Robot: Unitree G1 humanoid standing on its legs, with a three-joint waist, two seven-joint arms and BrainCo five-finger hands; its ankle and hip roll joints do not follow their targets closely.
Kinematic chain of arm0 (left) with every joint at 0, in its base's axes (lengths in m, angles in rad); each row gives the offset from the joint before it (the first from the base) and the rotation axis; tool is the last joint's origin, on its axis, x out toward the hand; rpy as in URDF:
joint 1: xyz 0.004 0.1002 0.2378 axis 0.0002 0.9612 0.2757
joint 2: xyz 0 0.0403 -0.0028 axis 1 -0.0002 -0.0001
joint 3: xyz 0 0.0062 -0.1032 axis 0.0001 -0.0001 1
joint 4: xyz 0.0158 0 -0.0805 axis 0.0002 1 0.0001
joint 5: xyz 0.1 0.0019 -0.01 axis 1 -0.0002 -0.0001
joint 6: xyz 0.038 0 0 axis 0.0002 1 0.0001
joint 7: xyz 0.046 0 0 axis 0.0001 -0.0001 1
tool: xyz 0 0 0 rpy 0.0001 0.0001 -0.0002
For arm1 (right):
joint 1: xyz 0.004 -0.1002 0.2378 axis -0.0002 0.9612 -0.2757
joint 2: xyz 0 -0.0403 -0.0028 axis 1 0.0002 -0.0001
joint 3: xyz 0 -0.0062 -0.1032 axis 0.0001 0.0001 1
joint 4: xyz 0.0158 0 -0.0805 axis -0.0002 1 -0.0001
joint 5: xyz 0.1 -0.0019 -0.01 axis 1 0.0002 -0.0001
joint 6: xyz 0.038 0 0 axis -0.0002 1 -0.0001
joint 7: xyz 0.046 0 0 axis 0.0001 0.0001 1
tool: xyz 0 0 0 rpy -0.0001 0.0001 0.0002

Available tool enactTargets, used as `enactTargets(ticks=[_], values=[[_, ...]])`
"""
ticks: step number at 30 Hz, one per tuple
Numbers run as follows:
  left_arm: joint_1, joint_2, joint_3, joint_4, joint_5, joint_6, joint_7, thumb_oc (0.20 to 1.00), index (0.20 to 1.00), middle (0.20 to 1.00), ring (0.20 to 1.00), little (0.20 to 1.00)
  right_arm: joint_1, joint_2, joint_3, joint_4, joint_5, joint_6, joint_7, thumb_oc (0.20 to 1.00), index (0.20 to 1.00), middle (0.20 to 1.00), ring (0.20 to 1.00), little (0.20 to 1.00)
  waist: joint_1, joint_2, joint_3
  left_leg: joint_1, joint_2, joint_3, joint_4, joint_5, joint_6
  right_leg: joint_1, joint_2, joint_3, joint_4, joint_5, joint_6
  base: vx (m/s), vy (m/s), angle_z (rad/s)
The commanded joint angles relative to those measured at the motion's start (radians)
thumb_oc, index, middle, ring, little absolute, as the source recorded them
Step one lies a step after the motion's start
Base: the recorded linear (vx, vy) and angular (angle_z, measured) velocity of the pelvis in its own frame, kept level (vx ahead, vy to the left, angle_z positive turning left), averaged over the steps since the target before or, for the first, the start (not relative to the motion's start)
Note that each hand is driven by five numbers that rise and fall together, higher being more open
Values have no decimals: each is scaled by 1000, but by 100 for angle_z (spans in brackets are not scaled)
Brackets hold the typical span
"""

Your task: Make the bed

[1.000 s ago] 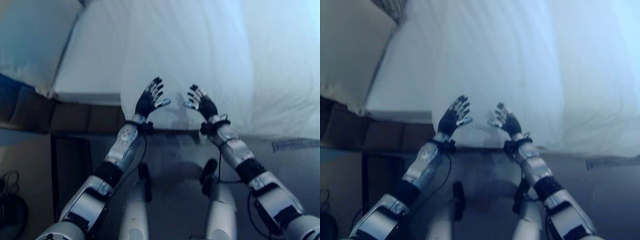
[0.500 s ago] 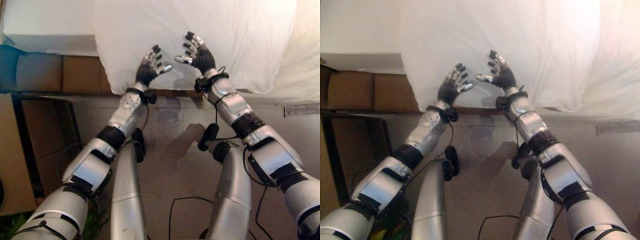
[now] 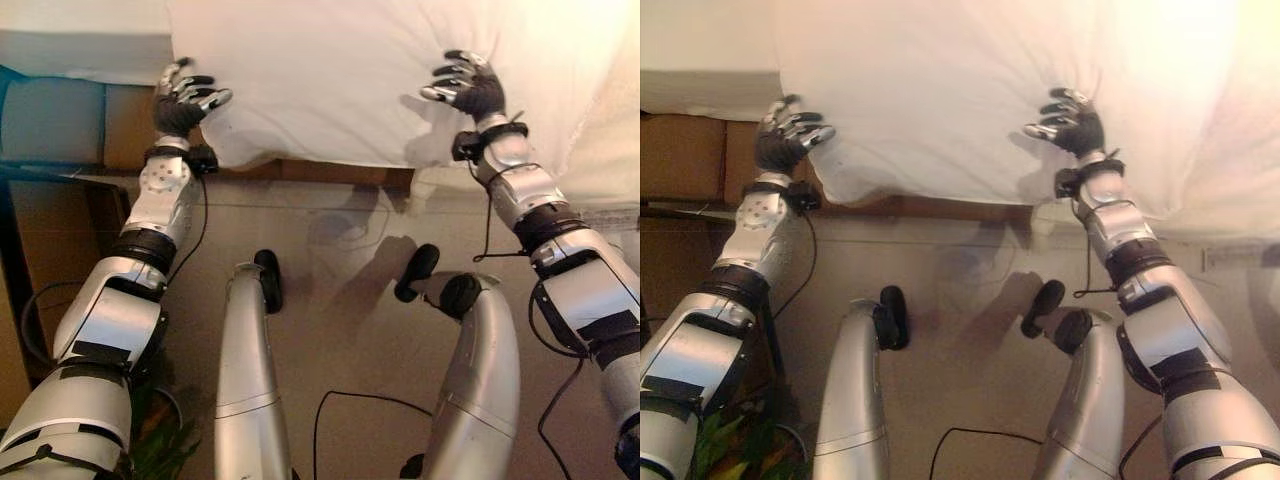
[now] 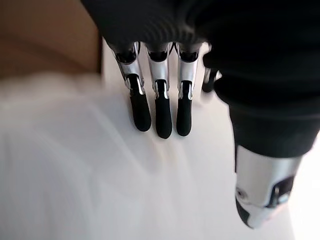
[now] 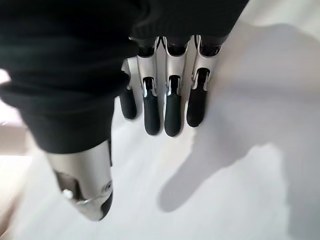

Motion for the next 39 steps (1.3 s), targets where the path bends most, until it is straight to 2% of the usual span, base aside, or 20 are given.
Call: enactTargets(ticks=[1, 11, 16, 22, 27, 30, 32, 34, 36, 37, 38, 39], values=[[67, 64, 89, 19, 66, -42, 25, 1000, 1000, 1000, 1000, 1000, 76, -81, -86, 52, -11, -18, -43, 1000, 1000, 1000, 1000, 1000, 17, -4, -30, 30, -42, 117, 37, -74, 109, 34, 18, 62, 112, -186, 90, 27, 2, 3], [240, 164, 226, 96, 97, -14, 7, 1000, 1000, 1000, 1000, 1000, 226, -238, -235, 180, -4, 20, -43, 1000, 1000, 1000, 1000, 1000, 9, -1, -30, 7, -40, 123, 84, -103, 117, -10, 23, 88, 161, -209, 89, 11, 1, 1], [337, 154, 302, 105, 86, -16, -1, 1000, 1000, 1000, 1000, 1000, 314, -276, -325, 235, -2, 31, -65, 1000, 1000, 1000, 1000, 1000, 6, -4, -30, 10, -34, 124, 88, -113, 118, -7, 23, 89, 163, -220, 87, 17, -10, -2], [500, 64, 406, 57, 75, -32, 6, 1000, 1000, 1000, 1000, 1000, 486, -272, -484, 298, -30, 43, -117, 1000, 1000, 1000, 1000, 1000, 7, 3, -30, 51, -32, 127, 59, -118, 122, 31, 12, 72, 138, -226, 88, 0, 0, 0], [608, -43, 443, -46, 72, -46, 22, 1000, 1000, 1000, 1000, 1000, 598, -188, -549, 300, -56, 48, -141, 1000, 1000, 1000, 1000, 1000, 17, 13, -30, 101, -26, 124, 30, -118, 123, 86, -2, 55, 114, -232, 85, -12, -16, 0], [645, -120, 427, -61, 100, -39, 25, 1000, 1000, 1000, 1000, 1000, 636, -108, -540, 295, -60, 51, -130, 1000, 1000, 1000, 1000, 1000, 25, 11, -30, 193, -15, 118, -59, -99, 117, 198, -10, 16, 28, -215, 90, -43, -48, 0], [678, -160, 396, -43, 141, -25, 14, 1000, 1000, 1000, 1000, 1000, 660, -36, -521, 282, -67, 48, -121, 1000, 1000, 1000, 1000, 1000, 27, 13, -30, 296, -6, 130, -159, -70, 107, 314, -4, -19, -76, -180, 102, -57, -55, 4], [723, -220, 350, -34, 210, -18, 15, 1000, 1000, 1000, 1000, 1000, 714, 60, -472, 242, -114, 52, -112, 1000, 1000, 1000, 1000, 1000, 25, 4, -30, 434, -7, 150, -283, -30, 95, 460, 22, -59, -212, -123, 118, -31, -52, 9], [770, -251, 322, -3, 290, -8, -9, 1000, 1000, 1000, 1000, 1000, 753, 108, -446, 192, -159, 51, -98, 1000, 1000, 1000, 1000, 1000, 20, -7, -30, 551, -10, 170, -388, 13, 84, 581, 52, -98, -316, -81, 133, 1, -16, 7], [775, -251, 322, -3, 291, -9, -9, 1000, 1000, 1000, 1000, 1000, 759, 110, -445, 188, -161, 52, -99, 1000, 1000, 1000, 1000, 1000, 20, -7, -30, 563, -10, 170, -401, 19, 83, 596, 54, -103, -329, -76, 133, 48, -15, 0], [811, -291, 274, 45, 359, -3, -58, 1000, 1000, 1000, 1000, 1000, 810, 173, -409, 145, -203, 49, -65, 1000, 1000, 1000, 1000, 1000, 10, -20, -30, 736, -9, 185, -550, 69, 70, 772, 91, -151, -481, -4, 160, 100, -8, -8], [833, -306, 295, 81, 365, 6, -77, 1000, 1000, 1000, 1000, 1000, 846, 191, -404, 129, -225, 49, -52, 1000, 1000, 1000, 1000, 1000, 12, -24, -38, 823, -10, 190, -632, 102, 63, 861, 103, -177, -557, 21, 165, 167, -23, -10]])
